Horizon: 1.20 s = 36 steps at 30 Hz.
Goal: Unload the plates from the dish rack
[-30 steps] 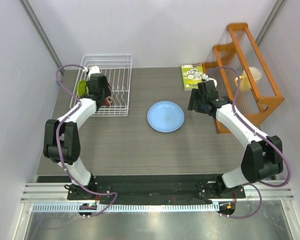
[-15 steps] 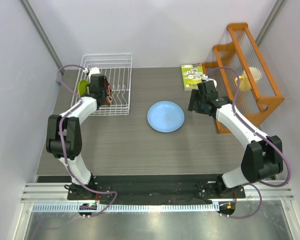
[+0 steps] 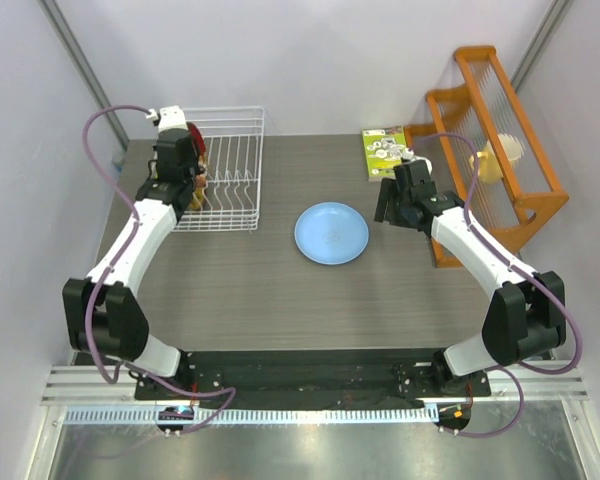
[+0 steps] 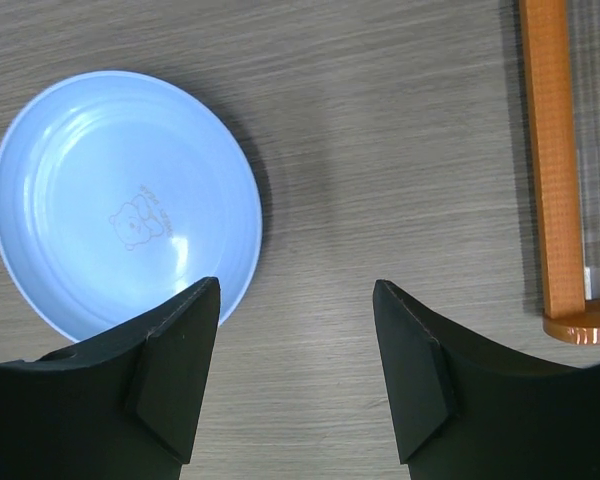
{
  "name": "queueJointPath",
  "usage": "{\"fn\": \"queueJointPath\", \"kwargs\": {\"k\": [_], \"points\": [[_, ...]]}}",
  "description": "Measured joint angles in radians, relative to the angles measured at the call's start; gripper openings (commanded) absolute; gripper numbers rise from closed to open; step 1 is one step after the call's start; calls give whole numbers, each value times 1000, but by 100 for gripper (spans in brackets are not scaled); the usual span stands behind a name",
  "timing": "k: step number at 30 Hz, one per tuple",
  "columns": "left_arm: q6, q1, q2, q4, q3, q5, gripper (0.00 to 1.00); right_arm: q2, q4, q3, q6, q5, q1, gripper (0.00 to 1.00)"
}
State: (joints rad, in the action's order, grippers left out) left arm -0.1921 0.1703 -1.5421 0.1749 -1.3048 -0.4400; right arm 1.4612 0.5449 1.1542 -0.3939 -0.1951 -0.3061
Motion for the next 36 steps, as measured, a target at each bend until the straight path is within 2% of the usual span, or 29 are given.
{"fn": "queueJointPath", "kwargs": {"k": [4, 7, 11, 16, 20, 24, 32, 34, 35, 36], "points": [[-10, 5, 96, 31, -9, 35, 0, 2, -2, 32, 5, 45, -4, 69], [-53, 5, 121, 70, -21, 116, 0, 10, -42, 59, 5, 116, -5, 69], [-153, 5, 124, 90, 5, 291, 0, 28, -160, 66, -18, 272, -5, 69], [-312, 8, 116, 49, 127, 539, 0, 70, -309, 62, -77, 429, -6, 69], [-438, 19, 89, -31, 213, 708, 0, 103, -407, 42, -119, 518, -7, 69], [-566, 47, 55, -183, 264, 841, 0, 128, -490, 0, -164, 588, -7, 70], [-700, 131, 4, -395, 287, 934, 0, 164, -630, -61, -255, 686, -7, 68], [-717, 155, -6, -423, 292, 939, 0, 172, -662, -65, -274, 707, -8, 59], [-721, 163, -11, -432, 294, 940, 0, 176, -676, -67, -282, 716, -9, 41], [-723, 172, -17, -441, 297, 938, 0, 180, -690, -69, -290, 726, -9, 28]]}}
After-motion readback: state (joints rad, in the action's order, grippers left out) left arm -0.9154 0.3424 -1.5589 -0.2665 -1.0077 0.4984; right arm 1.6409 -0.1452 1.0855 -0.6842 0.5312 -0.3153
